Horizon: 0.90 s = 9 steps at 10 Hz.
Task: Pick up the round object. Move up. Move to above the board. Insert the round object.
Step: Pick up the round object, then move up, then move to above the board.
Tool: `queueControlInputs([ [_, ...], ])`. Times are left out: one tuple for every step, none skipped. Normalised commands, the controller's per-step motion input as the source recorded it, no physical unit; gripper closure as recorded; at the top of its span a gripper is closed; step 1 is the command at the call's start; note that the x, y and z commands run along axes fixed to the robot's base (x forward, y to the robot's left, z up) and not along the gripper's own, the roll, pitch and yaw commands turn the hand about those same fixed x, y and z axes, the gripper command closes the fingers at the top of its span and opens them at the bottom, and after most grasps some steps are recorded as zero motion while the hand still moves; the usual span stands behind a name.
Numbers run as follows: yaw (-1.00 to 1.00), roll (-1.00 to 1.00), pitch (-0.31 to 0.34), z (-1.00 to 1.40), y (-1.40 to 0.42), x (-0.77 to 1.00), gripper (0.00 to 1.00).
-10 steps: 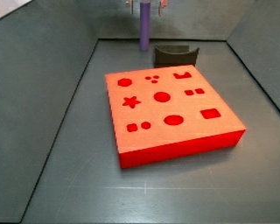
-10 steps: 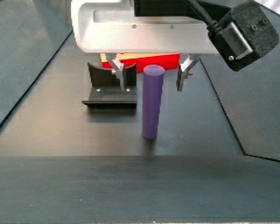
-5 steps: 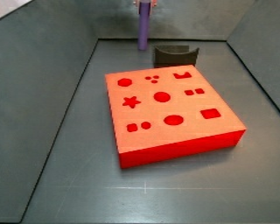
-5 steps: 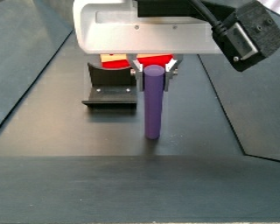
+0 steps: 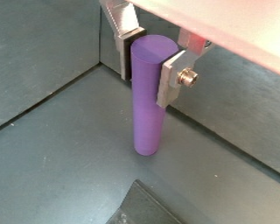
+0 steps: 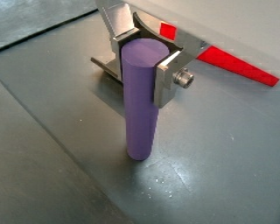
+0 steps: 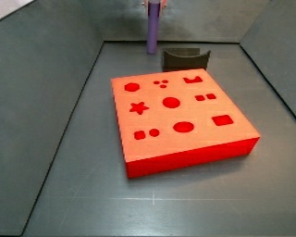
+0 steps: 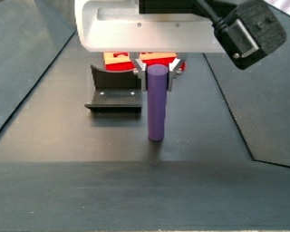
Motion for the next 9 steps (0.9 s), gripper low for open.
queueControlInputs([
  [0.00, 0.00, 0.000, 0.00, 0.00, 0.00, 1.00],
  [0.00, 0.00, 0.000, 0.00, 0.00, 0.00, 1.00],
  [0.00, 0.00, 0.000, 0.83, 0.00, 0.00, 1.00],
  [0.00, 0.00, 0.018, 0.84, 0.01, 0.04, 1.00],
  [0.00, 0.00, 0.047, 0.76, 0.01, 0.02, 1.00],
  [-0.01, 0.03, 0.095, 0.50, 0.01, 0.02, 1.00],
  [0.00, 0.05, 0.114, 0.34, 0.01, 0.02, 1.00],
  [0.01, 0.05, 0.128, 0.18, 0.01, 0.02, 1.00],
  [-0.18, 0.20, -0.137, 1.00, 0.27, 0.16, 1.00],
])
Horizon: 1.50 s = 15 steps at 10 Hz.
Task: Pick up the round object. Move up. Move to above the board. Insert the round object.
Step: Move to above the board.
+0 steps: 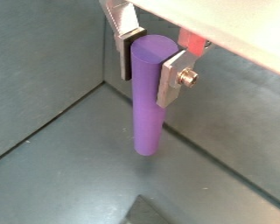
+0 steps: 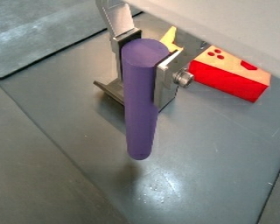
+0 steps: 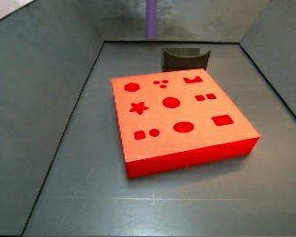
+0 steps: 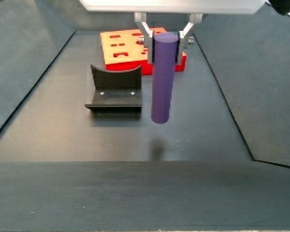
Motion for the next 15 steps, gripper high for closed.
queueControlInputs([
  [-0.17, 0.18, -0.127, 1.00, 0.27, 0.16, 1.00],
  [-0.14, 0.13, -0.095, 1.00, 0.24, 0.14, 1.00],
  [-0.10, 0.07, -0.032, 1.00, 0.21, 0.12, 1.00],
  [-0.07, 0.04, 0.024, 1.00, 0.20, 0.11, 1.00],
  [-0.05, 0.00, 0.089, 1.00, 0.17, 0.11, 1.00],
  [-0.04, -0.01, 0.106, 1.00, 0.16, 0.10, 1.00],
  [-0.03, -0.02, 0.108, 0.87, 0.12, 0.07, 1.00],
  [-0.03, -0.02, 0.105, 0.76, 0.09, 0.05, 1.00],
  [-0.03, -0.01, 0.094, 0.54, 0.05, 0.02, 1.00],
  [-0.03, 0.00, 0.090, 0.38, 0.04, 0.01, 1.00],
  [-0.02, 0.01, 0.094, 0.17, 0.02, 0.01, 1.00],
  [0.21, 0.02, 0.453, 0.07, -1.00, -0.12, 1.00],
  [0.22, 0.04, 0.421, 0.06, -1.00, -0.12, 1.00],
  [0.15, 0.08, 0.258, 0.07, -1.00, -0.12, 1.00],
  [0.08, 0.04, 0.141, 0.07, -1.00, -0.12, 1.00],
])
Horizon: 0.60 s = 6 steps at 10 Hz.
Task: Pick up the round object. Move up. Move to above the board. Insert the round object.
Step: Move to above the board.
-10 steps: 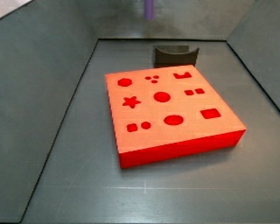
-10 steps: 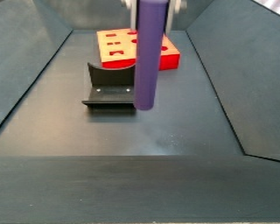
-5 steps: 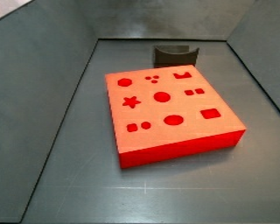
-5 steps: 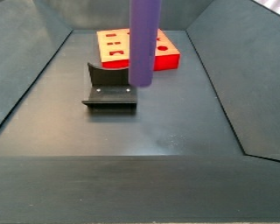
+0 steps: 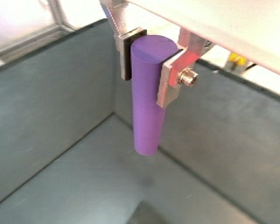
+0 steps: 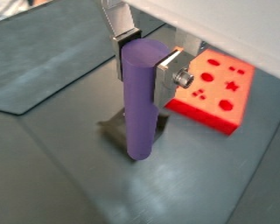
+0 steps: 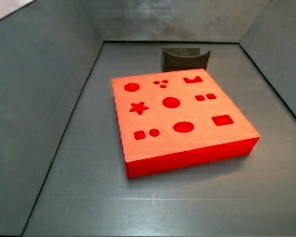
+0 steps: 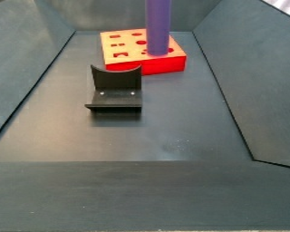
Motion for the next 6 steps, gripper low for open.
queueControlInputs([
  [0.06, 0.04, 0.088, 0.07, -1.00, -0.12, 1.00],
  [0.03, 0.05, 0.024, 0.07, -1.00, -0.13, 1.00],
  [0.02, 0.05, 0.013, 0.07, -1.00, -0.13, 1.00],
  [0.01, 0.06, 0.012, 0.07, -1.00, -0.13, 1.00],
  [0.01, 0.05, 0.010, 0.07, -1.00, -0.13, 1.00],
  [0.01, 0.05, 0.006, 0.07, -1.00, -0.13, 1.00],
])
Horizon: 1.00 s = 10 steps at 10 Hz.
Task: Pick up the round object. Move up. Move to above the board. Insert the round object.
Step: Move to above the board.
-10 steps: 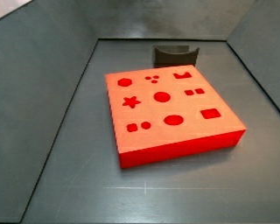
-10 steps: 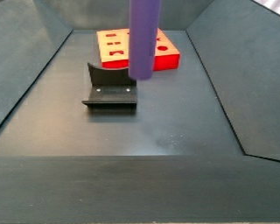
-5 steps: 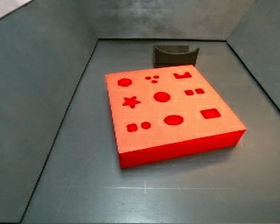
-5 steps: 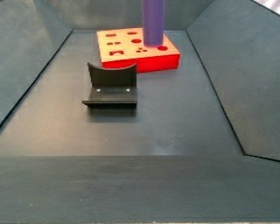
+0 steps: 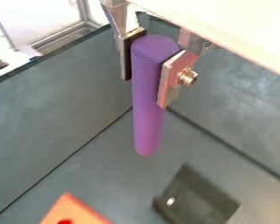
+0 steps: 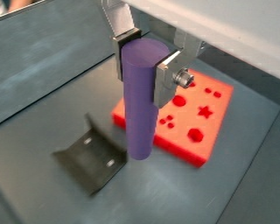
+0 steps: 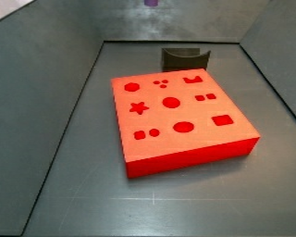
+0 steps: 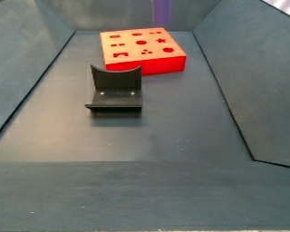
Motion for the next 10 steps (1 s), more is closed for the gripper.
queueControlInputs([
  [0.01, 0.04, 0.003, 0.08, -1.00, -0.14, 1.00],
  [0.01, 0.03, 0.005, 0.08, -1.00, -0.14, 1.00],
  [0.01, 0.01, 0.005, 0.08, -1.00, -0.14, 1.00],
  [0.01, 0.00, 0.010, 0.08, -1.00, -0.14, 1.00],
  [0.00, -0.01, 0.010, 0.09, -1.00, -0.14, 1.00],
  [0.01, -0.01, 0.012, 0.09, -1.00, -0.14, 1.00],
  [0.01, 0.00, 0.021, 0.10, -1.00, -0.14, 1.00],
  [0.01, 0.00, 0.032, 0.11, -1.00, -0.13, 1.00],
  [0.00, 0.00, 0.048, 0.11, -0.82, -0.08, 1.00],
  [0.00, 0.00, 0.063, 0.08, -0.64, -0.05, 1.00],
])
